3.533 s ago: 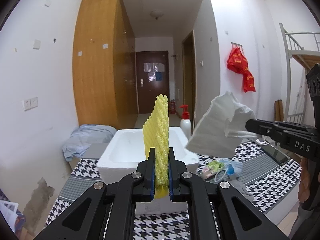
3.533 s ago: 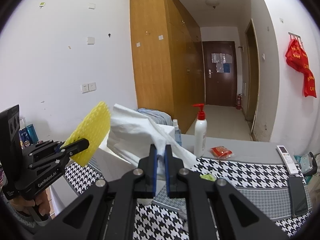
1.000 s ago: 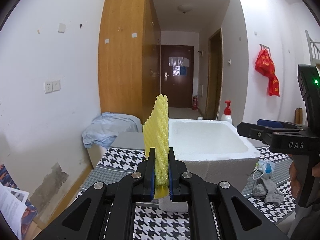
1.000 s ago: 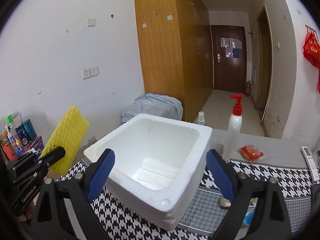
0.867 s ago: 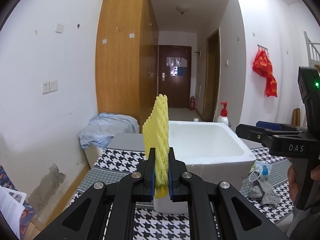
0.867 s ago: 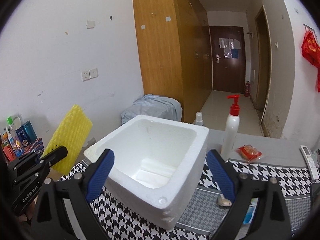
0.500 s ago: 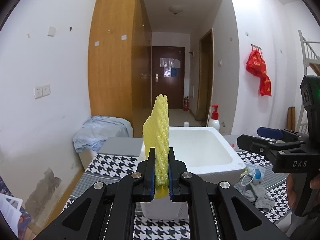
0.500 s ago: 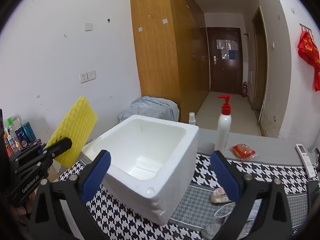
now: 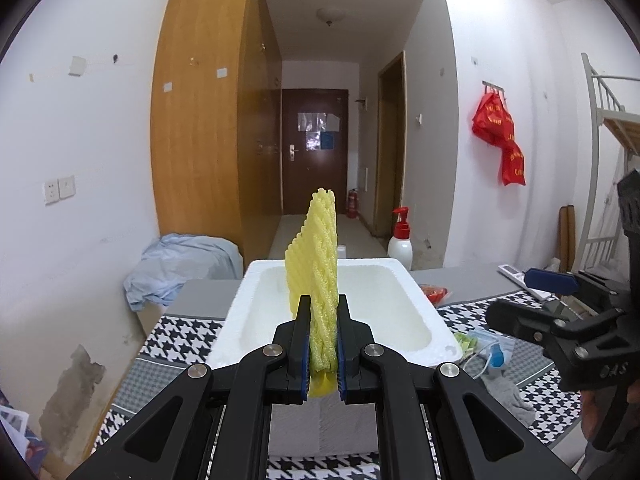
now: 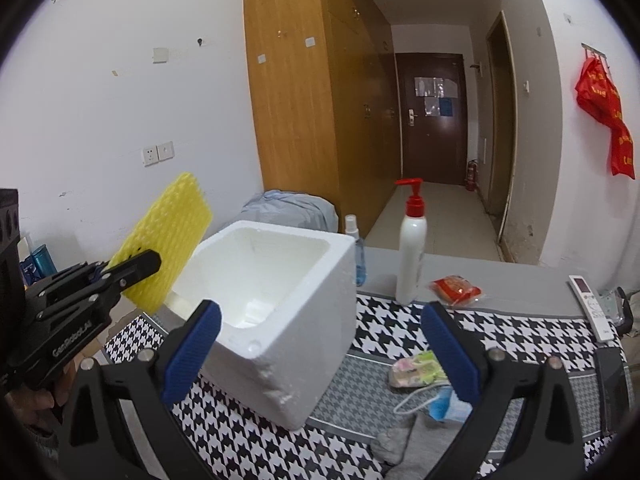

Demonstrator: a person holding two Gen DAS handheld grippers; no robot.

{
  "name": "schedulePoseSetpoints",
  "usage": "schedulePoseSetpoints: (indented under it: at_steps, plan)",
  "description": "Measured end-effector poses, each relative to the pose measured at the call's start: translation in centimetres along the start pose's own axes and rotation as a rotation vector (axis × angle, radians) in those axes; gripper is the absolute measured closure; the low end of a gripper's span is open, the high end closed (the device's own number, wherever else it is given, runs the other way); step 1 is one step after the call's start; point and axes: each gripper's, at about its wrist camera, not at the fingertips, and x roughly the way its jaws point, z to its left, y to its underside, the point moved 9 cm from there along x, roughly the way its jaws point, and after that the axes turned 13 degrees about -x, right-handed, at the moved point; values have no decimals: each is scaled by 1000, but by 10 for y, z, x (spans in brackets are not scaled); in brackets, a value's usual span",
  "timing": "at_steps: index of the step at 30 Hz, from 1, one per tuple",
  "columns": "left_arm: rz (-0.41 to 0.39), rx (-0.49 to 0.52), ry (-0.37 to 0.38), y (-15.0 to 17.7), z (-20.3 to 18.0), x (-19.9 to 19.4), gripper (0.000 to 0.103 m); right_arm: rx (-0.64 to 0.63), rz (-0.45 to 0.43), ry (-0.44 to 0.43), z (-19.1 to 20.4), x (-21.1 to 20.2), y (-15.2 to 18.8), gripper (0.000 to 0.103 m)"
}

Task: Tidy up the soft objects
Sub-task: 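Lower the yellow mesh sleeve into the foam box and open the left tool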

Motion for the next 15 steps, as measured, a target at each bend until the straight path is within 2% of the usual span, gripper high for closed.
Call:
schedulePoseSetpoints:
  at_steps: [15]
  plan:
    - [65, 12, 37, 2, -18, 31, 93, 22, 21, 67, -26, -10, 21, 2]
